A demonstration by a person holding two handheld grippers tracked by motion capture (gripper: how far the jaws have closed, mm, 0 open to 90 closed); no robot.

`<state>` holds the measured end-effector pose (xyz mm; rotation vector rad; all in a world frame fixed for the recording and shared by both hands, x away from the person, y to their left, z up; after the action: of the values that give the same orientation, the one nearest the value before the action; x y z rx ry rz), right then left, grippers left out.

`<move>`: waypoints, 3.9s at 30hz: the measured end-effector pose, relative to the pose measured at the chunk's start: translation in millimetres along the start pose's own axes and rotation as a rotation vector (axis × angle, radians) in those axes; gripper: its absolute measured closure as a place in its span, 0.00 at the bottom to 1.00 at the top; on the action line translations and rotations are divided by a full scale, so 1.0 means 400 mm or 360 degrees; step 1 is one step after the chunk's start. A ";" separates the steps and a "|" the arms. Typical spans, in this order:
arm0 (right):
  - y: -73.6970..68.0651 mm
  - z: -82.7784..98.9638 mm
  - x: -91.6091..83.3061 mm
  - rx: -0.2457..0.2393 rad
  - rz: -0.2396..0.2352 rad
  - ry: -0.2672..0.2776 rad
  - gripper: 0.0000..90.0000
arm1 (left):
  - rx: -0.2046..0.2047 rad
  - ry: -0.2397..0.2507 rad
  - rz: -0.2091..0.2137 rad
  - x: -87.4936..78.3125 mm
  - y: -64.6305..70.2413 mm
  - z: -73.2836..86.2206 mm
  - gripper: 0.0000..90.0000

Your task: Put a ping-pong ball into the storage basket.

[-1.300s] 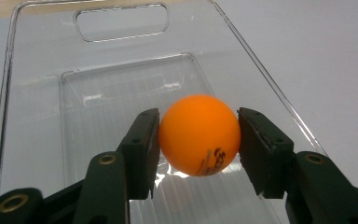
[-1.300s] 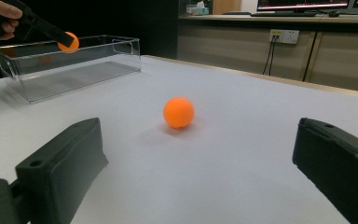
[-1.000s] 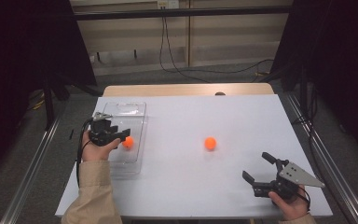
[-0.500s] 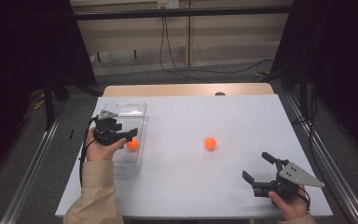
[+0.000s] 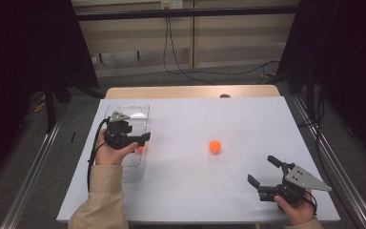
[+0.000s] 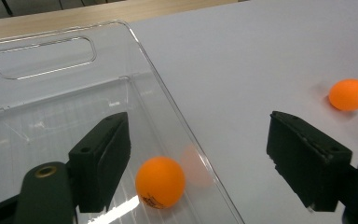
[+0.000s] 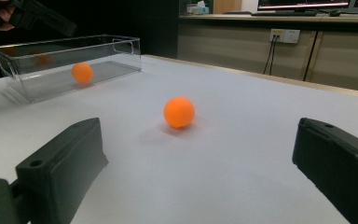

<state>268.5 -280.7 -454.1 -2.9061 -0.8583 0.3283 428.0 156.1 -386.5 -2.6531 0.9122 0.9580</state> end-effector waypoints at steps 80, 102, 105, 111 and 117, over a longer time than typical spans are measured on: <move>0.001 -0.001 0.001 -0.0002 0.0004 -0.0031 0.02 | 0.0152 0.0028 0.0344 0.103 0.195 -0.032 0.09; -0.002 -0.001 0.004 -0.0002 -0.0011 -0.0035 0.02 | 0.0173 0.0081 0.0407 0.130 0.233 -0.033 0.07; -0.002 -0.001 0.004 -0.0003 -0.0011 -0.0033 0.02 | 0.0173 0.0062 0.0416 0.138 0.243 -0.030 0.07; -0.003 -0.001 0.006 -0.0001 -0.0017 -0.0034 0.02 | 0.0189 0.0044 0.0416 0.150 0.254 -0.026 0.07; -0.002 -0.001 0.009 -0.0004 -0.0017 -0.0037 0.02 | 0.0200 0.0042 0.0429 0.159 0.267 -0.023 0.07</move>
<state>271.0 -278.2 -454.1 -2.9047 -0.8785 0.3612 406.8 36.4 -415.2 -2.4865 1.3162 0.8866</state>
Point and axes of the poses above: each handheld gripper's, and its own axes: x roughly forward along the jaws, z roughly out of its underside, y roughly to its right, the point moved 3 cm from there along x, roughly forward along the jaws, and after that the axes turned 6 degrees about x, right-handed, at the moved point
